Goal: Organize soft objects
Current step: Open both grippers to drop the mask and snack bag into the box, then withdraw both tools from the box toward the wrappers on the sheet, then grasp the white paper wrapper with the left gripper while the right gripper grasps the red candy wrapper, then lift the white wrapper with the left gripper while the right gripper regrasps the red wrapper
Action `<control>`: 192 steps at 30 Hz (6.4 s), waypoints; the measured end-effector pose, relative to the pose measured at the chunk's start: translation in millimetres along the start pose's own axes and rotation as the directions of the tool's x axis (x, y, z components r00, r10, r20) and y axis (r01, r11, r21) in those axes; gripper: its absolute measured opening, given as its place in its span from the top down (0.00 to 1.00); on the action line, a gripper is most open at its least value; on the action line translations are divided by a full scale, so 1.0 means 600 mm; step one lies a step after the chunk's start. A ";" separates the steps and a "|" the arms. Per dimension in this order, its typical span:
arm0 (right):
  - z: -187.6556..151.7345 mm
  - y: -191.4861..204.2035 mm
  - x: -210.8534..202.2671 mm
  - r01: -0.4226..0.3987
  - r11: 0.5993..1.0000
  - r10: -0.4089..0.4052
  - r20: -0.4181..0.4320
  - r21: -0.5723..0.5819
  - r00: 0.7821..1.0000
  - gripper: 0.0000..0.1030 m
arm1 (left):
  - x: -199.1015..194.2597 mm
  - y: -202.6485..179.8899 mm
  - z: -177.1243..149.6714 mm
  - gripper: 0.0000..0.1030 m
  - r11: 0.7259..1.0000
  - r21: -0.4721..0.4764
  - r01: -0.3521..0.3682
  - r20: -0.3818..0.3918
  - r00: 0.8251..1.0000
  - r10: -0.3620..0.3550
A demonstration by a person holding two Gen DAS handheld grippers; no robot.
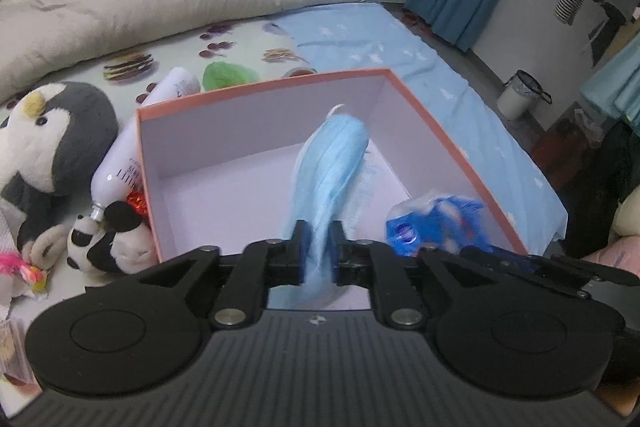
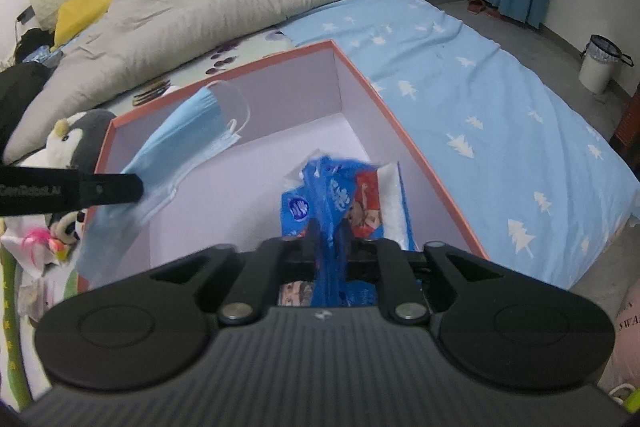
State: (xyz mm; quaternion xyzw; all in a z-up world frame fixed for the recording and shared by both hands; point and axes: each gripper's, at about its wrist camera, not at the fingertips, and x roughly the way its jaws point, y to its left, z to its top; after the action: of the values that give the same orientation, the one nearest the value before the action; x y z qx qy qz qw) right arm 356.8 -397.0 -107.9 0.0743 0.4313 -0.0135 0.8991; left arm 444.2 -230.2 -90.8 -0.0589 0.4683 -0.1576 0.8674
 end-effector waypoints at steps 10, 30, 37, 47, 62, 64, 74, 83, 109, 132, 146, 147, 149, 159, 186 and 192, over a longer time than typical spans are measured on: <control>0.005 0.002 -0.050 -0.038 0.999 0.036 0.083 0.017 0.996 0.50 | -0.099 0.010 -0.009 0.58 0.999 0.044 -0.001 0.127 0.992 -0.005; -0.112 0.121 -0.233 -0.162 0.975 0.205 0.347 -0.150 0.915 0.50 | -0.319 0.086 -0.190 0.58 0.990 0.125 -0.069 0.365 0.931 0.019; -0.166 0.166 -0.260 -0.196 0.967 0.244 0.361 -0.165 0.900 0.50 | -0.371 0.134 -0.265 0.58 0.996 0.048 -0.070 0.404 0.913 0.045; -0.243 0.201 -0.270 -0.229 0.960 0.270 0.321 -0.159 0.908 0.50 | -0.395 0.188 -0.358 0.58 0.994 -0.039 -0.099 0.363 0.926 0.106; -0.332 0.248 -0.303 -0.269 0.947 0.305 0.223 -0.177 0.926 0.50 | -0.454 0.206 -0.443 0.58 0.988 -0.097 -0.116 0.342 0.929 0.142; -0.345 0.256 -0.312 -0.278 0.942 0.315 0.213 -0.187 0.925 0.49 | -0.460 0.212 -0.458 0.58 0.986 -0.115 -0.119 0.327 0.933 0.151; -0.370 0.287 -0.279 -0.271 0.937 0.308 0.154 -0.219 0.939 0.49 | -0.442 0.262 -0.508 0.58 0.965 -0.198 -0.171 0.275 0.935 0.223; -0.351 0.336 -0.185 -0.277 0.920 0.313 0.093 -0.276 0.945 0.49 | -0.350 0.340 -0.488 0.57 0.942 -0.244 -0.229 0.205 0.938 0.281; -0.219 0.422 0.083 -0.187 0.930 0.222 0.077 -0.318 0.972 0.49 | -0.140 0.479 -0.344 0.36 0.912 -0.187 -0.365 0.135 0.910 0.392; -0.188 0.435 0.176 -0.153 0.935 0.185 0.069 -0.321 0.980 0.60 | -0.089 0.505 -0.336 0.48 0.902 -0.225 -0.369 0.103 0.911 0.398; -0.224 0.415 0.106 -0.181 0.923 0.208 0.045 -0.340 0.977 0.66 | -0.145 0.476 -0.370 0.61 0.898 -0.280 -0.339 0.128 0.914 0.385; -0.229 0.412 0.098 -0.183 0.922 0.209 0.042 -0.340 0.977 0.67 | -0.152 0.470 -0.374 0.61 0.899 -0.281 -0.336 0.130 0.915 0.383; -0.240 0.407 0.082 -0.184 0.921 0.210 0.041 -0.345 0.977 0.67 | -0.163 0.461 -0.384 0.61 0.900 -0.289 -0.327 0.131 0.918 0.376; -0.273 0.379 0.022 -0.233 0.914 0.240 -0.020 -0.334 0.971 0.68 | -0.212 0.410 -0.429 0.61 0.905 -0.305 -0.295 0.132 0.929 0.347; -0.159 0.324 -0.204 -0.259 0.923 0.325 0.215 -0.286 0.921 0.70 | -0.358 0.279 -0.293 0.62 0.973 -0.209 -0.100 0.276 0.948 0.157; -0.101 0.296 -0.238 -0.218 0.935 0.300 0.298 -0.279 0.906 0.94 | -0.380 0.237 -0.222 0.62 0.987 -0.139 -0.076 0.338 0.933 0.119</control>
State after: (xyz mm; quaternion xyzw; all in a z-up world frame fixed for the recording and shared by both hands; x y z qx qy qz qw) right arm 236.1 -218.3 -12.4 0.0189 0.2563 0.1464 0.9552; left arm 248.0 -15.4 -19.2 -0.1161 0.3199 -0.0721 0.9376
